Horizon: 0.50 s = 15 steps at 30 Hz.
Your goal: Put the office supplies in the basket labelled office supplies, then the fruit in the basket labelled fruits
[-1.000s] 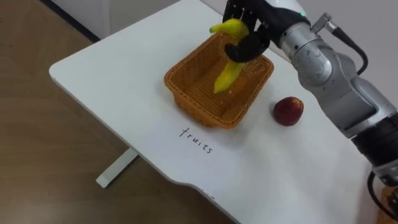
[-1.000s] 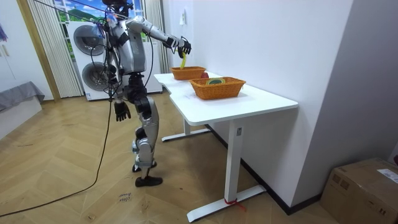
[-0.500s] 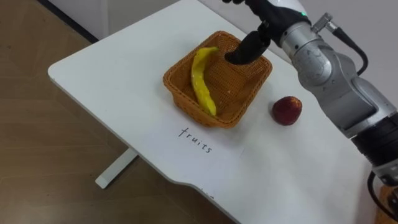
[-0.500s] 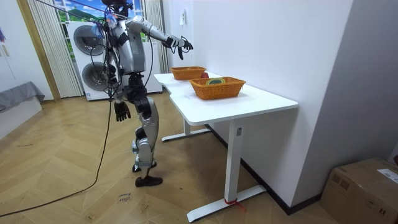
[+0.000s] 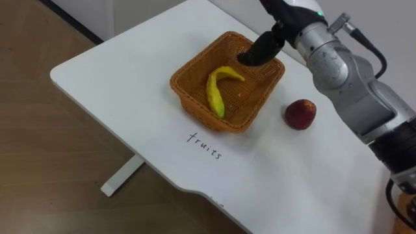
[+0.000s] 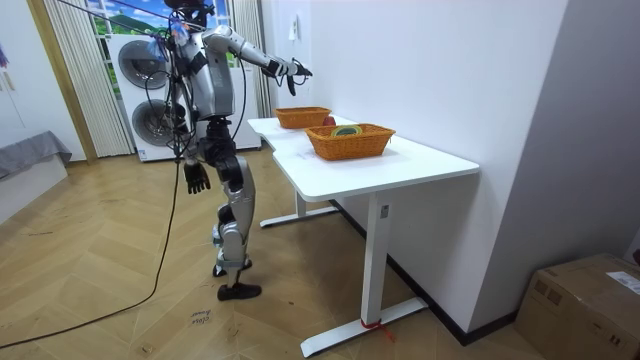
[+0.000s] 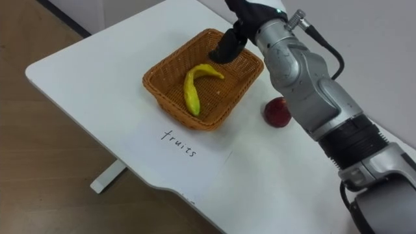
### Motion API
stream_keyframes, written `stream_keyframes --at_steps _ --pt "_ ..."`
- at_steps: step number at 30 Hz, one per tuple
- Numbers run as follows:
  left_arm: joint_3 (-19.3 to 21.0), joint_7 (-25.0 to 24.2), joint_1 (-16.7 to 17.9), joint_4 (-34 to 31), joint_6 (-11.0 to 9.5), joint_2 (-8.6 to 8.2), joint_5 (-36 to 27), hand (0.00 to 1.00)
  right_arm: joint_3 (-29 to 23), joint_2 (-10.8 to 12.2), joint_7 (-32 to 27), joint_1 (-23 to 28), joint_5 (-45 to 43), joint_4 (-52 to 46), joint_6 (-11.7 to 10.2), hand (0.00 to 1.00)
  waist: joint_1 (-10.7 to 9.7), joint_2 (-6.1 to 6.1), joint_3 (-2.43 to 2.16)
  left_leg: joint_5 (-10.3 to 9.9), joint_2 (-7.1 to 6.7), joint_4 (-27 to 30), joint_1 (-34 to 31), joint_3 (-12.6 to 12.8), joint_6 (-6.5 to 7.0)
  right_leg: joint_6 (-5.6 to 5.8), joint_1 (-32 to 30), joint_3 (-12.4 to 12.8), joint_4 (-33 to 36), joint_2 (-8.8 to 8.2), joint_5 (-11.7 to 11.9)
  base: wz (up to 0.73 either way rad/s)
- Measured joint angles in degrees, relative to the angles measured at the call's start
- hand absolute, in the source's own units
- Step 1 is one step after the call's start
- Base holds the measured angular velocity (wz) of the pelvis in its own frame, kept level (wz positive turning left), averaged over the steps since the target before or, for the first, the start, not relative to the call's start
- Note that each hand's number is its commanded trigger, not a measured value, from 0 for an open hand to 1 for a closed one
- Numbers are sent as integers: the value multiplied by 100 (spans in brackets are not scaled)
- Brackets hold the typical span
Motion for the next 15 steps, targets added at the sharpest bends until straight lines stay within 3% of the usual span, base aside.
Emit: stream_keyframes --at_steps 10,15 --pt "-9 175 62 11 70 -7 -6 0 -1 1 -26 7 150 1 2 0 -60 -3 -2 4 -12 1 15 -6 6 0 13 44 0 -6 0 0" --pt "-16 239 166 14 165 -81 -5 0 -5 2 -257 13 802 54 15 0 -180 1 0 16 -45 -13 94 -13 26 19 87 14 -1 -43 -11 1"
